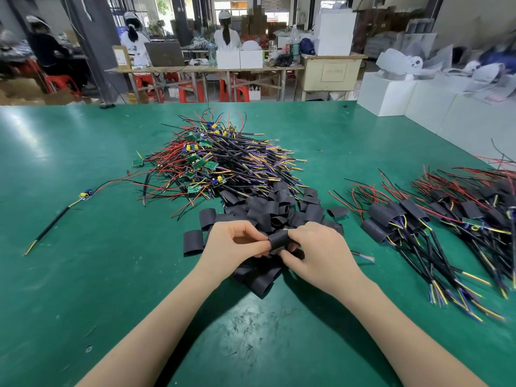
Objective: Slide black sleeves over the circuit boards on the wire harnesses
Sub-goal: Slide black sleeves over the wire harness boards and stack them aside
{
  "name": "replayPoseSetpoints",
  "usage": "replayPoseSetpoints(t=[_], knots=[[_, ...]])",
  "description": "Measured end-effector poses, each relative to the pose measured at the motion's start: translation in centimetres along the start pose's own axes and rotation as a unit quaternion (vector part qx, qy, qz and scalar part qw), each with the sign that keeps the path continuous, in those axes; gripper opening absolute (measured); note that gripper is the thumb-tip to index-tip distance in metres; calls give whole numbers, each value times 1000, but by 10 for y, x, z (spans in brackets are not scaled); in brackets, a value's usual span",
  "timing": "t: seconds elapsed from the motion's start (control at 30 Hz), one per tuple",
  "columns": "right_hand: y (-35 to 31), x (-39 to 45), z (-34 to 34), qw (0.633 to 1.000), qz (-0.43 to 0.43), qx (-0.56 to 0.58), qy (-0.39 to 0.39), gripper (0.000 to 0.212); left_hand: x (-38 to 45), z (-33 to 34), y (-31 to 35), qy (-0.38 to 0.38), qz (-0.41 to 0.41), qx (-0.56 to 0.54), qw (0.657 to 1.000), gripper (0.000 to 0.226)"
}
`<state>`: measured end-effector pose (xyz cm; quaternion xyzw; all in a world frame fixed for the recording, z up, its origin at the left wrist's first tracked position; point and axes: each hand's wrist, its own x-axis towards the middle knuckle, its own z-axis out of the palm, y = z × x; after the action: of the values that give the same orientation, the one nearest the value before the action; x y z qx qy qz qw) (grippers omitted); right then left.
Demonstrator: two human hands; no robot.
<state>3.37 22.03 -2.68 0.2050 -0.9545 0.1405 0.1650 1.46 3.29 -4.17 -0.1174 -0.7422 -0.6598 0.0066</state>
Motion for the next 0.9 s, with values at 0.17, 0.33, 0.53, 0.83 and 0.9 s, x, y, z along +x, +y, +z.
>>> replayPoseSetpoints(t=[0.17,0.33,0.53,0.83,0.9], knots=[[4,2,-8,992,33,115,47,51,5,0,3,-1,39,-7,999,19],[6,2,-11,995,16,76,64,33,5,-5,2,27,54,16,998,13],[56,4,-40,938,210,8,275,20,12,-26,6,128,74,17,989,20],[107,-11,-51,899,387,-96,180,15,15,-34,2,148,45,-2,988,24],[105,-11,-48,903,377,-128,161,14,16,-35,1,153,46,1,987,23]])
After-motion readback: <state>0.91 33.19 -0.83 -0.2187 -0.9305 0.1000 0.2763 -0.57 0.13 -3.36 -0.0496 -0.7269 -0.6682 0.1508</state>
